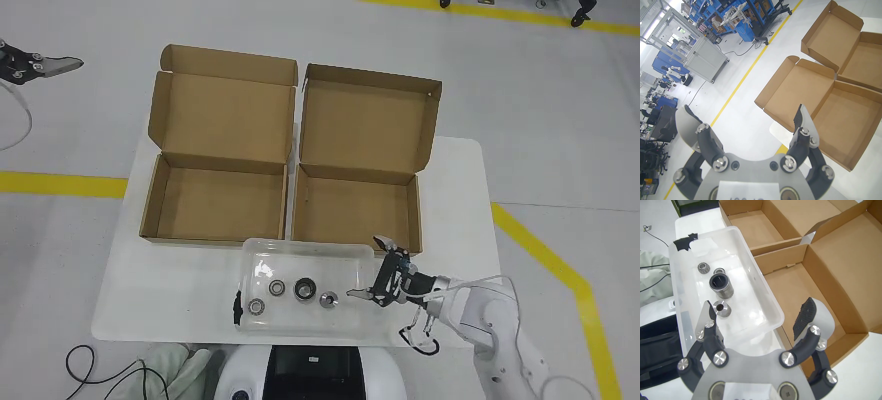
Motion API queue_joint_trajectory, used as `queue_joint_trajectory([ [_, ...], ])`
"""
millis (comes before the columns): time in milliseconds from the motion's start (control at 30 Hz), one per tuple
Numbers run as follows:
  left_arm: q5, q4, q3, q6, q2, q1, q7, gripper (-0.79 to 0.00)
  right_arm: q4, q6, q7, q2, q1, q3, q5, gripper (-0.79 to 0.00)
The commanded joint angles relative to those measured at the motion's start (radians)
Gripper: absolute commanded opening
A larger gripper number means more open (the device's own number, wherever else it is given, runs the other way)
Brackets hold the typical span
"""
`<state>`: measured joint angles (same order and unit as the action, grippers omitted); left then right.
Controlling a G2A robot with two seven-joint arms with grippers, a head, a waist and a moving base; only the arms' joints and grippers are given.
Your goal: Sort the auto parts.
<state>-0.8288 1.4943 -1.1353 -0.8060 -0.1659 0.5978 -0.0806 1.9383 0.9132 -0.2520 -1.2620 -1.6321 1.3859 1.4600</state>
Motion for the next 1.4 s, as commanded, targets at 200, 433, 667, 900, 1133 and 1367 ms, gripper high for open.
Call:
queue_joint_trajectory([
  [200, 0.000, 0.000, 0.000, 0.000, 0.000, 0.000, 0.000, 0.000, 0.001, 0.000, -0.001, 0.000, -0.001, 0.001, 0.001, 0.000],
  [433, 0.000, 0.000, 0.000, 0.000, 0.000, 0.000, 0.000, 0.000, 0.001, 0.000, -0.001, 0.000, -0.001, 0.001, 0.001, 0.000],
  [667, 0.000, 0.000, 0.000, 0.000, 0.000, 0.000, 0.000, 0.000, 0.019, 0.036, 0.000, 0.007, 0.044, -0.044, 0.057, 0.000],
  [900, 0.000, 0.000, 0.000, 0.000, 0.000, 0.000, 0.000, 0.000, -0.003, 0.082, -0.046, 0.002, 0.173, -0.211, 0.144, -0.068],
  [1133, 0.000, 0.000, 0.000, 0.000, 0.000, 0.000, 0.000, 0.000, -0.132, 0.077, -0.103, -0.020, 0.307, -0.377, 0.127, -0.169],
  [1367, 0.000, 0.000, 0.000, 0.000, 0.000, 0.000, 0.000, 0.000, -0.177, 0.061, -0.136, -0.027, 0.349, -0.456, 0.124, -0.105],
])
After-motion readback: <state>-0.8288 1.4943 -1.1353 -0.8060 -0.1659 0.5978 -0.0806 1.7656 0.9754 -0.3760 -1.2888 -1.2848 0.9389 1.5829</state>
